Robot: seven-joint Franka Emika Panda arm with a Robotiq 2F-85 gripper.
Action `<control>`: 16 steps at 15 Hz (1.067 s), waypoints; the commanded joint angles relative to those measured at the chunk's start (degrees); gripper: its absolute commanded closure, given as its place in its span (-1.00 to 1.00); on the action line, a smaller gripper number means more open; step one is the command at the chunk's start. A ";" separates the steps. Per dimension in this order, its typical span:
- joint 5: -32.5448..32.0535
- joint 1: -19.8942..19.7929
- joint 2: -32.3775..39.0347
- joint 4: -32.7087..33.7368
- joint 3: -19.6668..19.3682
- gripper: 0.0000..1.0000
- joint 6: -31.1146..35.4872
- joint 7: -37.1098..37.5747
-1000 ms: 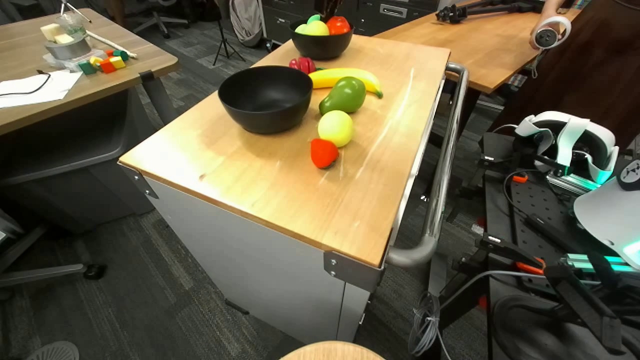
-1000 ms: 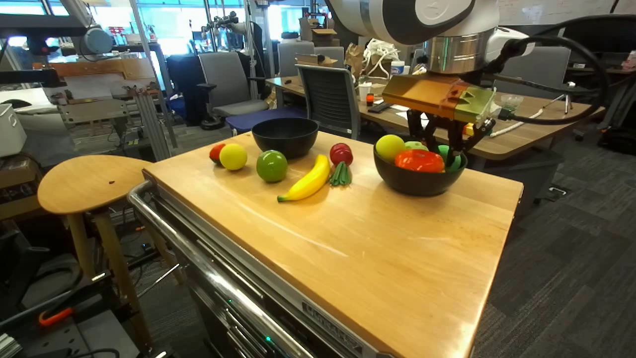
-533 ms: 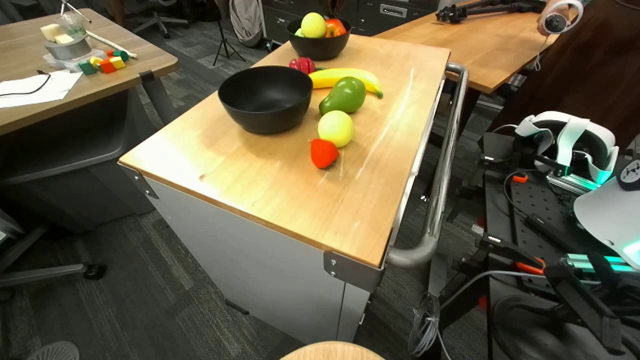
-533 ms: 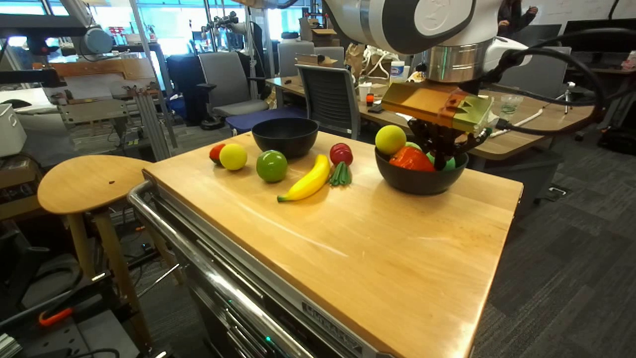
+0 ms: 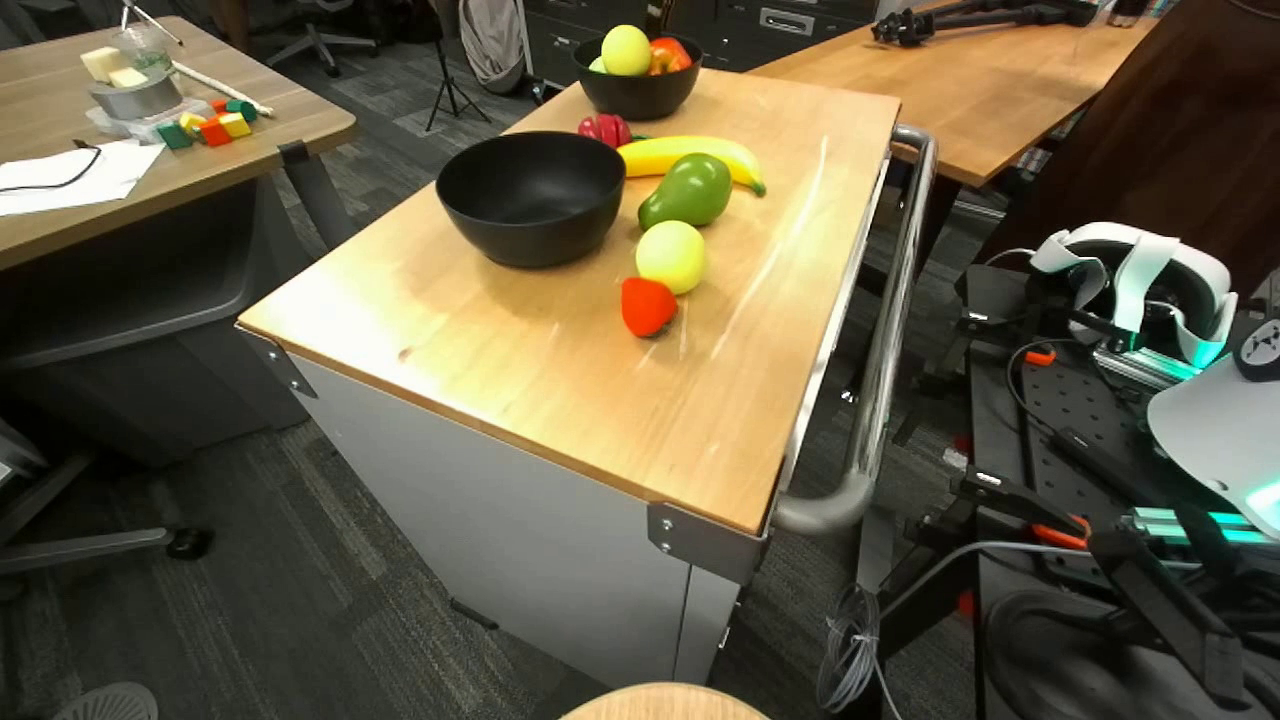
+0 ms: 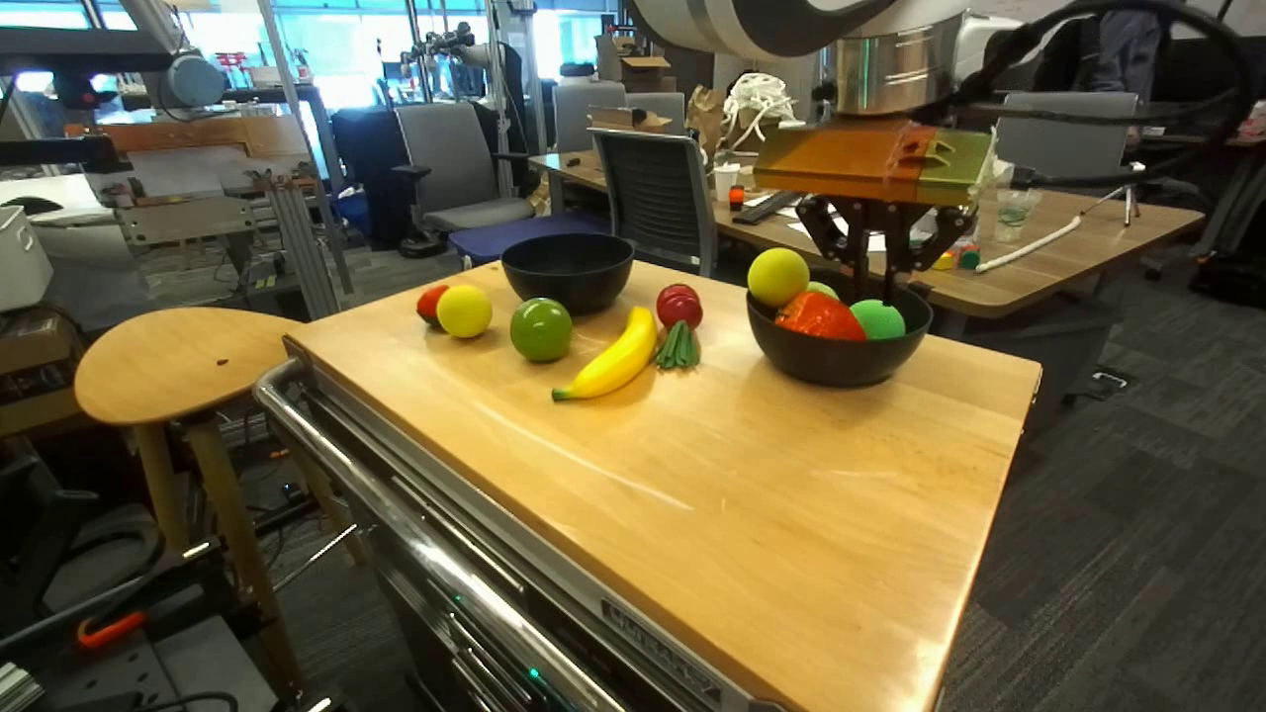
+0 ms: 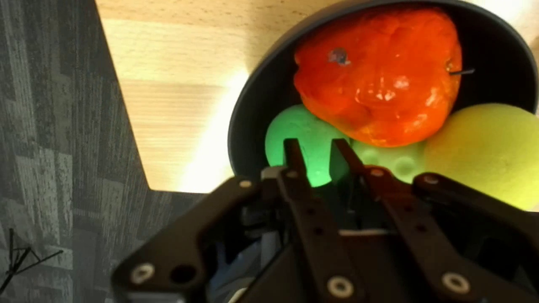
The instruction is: Remove the fruits and vegetables from the two black bowls
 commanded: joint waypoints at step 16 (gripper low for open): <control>20.32 1.40 -6.45 -10.81 3.76 -1.00 6.33 -11.21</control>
